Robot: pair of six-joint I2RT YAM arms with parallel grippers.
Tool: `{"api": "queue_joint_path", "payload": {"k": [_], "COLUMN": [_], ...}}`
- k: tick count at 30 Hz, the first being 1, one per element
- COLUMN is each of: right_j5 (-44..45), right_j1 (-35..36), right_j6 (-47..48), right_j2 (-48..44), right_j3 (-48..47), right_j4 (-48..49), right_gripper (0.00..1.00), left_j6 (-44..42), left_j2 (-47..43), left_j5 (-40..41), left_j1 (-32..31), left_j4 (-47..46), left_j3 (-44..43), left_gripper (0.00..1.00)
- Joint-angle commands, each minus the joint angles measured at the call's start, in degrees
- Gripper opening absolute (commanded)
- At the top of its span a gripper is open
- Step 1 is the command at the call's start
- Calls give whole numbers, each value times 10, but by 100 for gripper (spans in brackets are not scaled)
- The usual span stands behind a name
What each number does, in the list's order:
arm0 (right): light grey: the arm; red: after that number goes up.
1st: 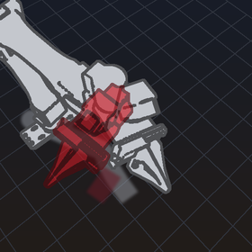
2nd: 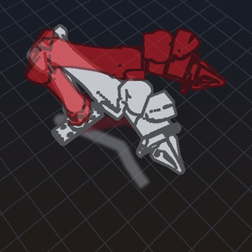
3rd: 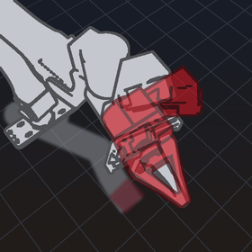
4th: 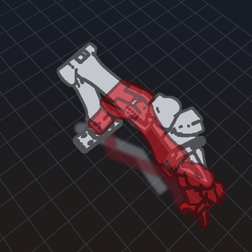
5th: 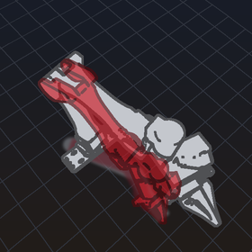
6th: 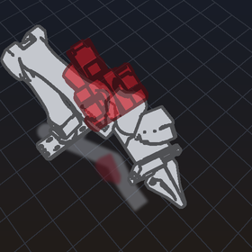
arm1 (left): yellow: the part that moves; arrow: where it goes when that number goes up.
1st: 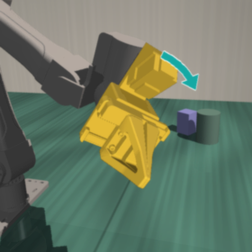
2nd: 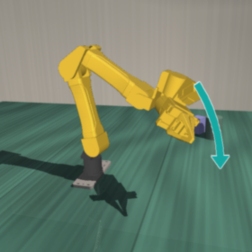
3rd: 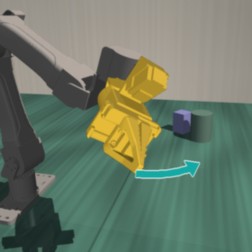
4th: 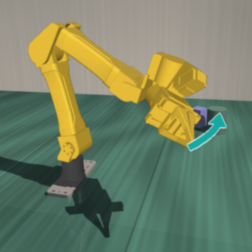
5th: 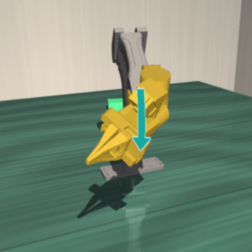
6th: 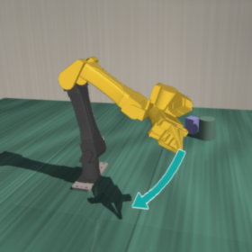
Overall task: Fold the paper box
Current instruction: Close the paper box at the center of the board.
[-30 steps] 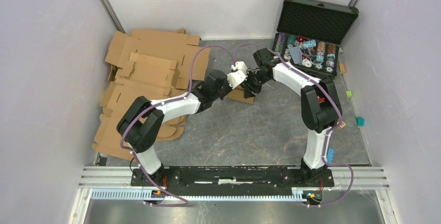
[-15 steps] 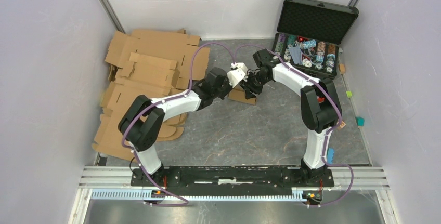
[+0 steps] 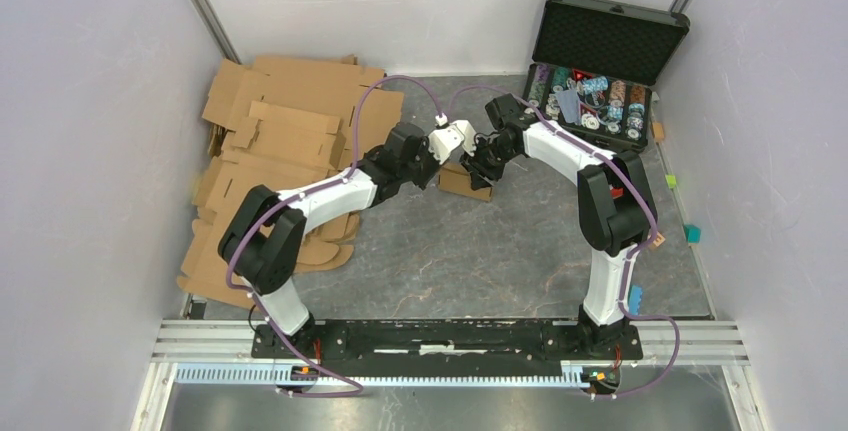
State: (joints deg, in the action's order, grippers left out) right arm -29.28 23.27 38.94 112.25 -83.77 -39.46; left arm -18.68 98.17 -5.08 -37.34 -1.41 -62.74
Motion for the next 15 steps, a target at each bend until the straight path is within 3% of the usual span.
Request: {"api": "queue_joint_path", "payload": {"k": [1,8,11,13,15], "right_j5": [-13,-15,-17,-17,-18], "right_j1": [4,3,3,3,4], "right_j6": [5,7,9,10,11], "right_j2": [-6,-5,-6,-6,-6], "right_j3": [-8,-9,-9,-8,-7], "right_j4": [10,8,7,8,9], "right_gripper": [26,26,26,27,27], "left_j6": [-1,14,18,19,19], "left_j2": [-8,12,27,35,38], "left_j5": [-3,-32,-35,-38,-41], "left_j1": [1,2,2,3,3], "left_j4": [-21,-52,-39,-30,-25], "left_j3": [-19,-26,-48,-58,-63], "left_gripper": [30,29,18,5,2]}}
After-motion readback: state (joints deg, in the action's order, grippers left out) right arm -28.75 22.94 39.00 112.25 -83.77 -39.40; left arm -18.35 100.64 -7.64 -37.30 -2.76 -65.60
